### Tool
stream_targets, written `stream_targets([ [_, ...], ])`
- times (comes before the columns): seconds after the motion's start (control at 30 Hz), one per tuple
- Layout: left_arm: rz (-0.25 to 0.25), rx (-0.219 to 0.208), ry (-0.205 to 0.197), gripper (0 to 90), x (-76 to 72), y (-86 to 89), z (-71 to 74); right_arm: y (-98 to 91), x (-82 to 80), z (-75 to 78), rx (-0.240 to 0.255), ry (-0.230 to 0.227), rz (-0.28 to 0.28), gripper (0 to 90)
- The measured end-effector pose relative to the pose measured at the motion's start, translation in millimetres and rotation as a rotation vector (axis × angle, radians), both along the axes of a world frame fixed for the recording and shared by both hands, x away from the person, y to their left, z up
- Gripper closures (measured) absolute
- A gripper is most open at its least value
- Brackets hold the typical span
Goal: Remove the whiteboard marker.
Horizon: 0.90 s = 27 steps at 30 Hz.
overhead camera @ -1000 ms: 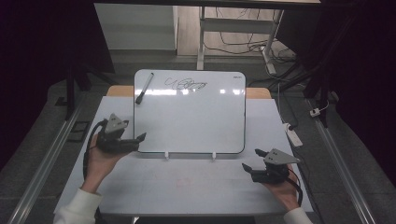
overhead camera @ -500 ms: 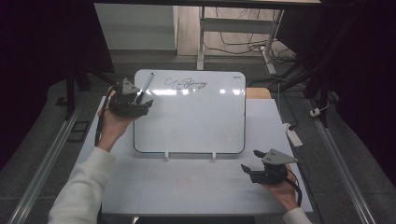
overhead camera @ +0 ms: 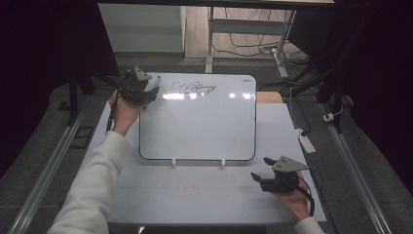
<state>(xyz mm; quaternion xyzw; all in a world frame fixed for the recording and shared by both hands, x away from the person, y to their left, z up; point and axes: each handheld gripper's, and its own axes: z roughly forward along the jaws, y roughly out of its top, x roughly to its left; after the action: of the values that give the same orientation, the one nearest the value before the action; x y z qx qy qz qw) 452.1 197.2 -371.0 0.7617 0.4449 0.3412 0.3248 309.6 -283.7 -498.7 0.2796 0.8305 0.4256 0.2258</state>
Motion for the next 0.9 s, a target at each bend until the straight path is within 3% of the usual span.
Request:
stream_targets([
  [0.2,-0.012,0.000,-0.007,61.3,9.7,-2.0,2.4,-0.9,0.6,-1.0,-0.006,0.005,-0.003,25.1],
  [0.6,0.001,0.080,-0.002,75.1,16.5,-11.2,-1.1,-0.8,0.4,-1.2,-0.006,0.002,-0.005,25.2],
  [0.9,-0.006,0.079,-0.002,81.5,15.1,-15.6,-1.9,-0.8,-0.3,-0.1,-0.004,-0.007,-0.008,25.7],
])
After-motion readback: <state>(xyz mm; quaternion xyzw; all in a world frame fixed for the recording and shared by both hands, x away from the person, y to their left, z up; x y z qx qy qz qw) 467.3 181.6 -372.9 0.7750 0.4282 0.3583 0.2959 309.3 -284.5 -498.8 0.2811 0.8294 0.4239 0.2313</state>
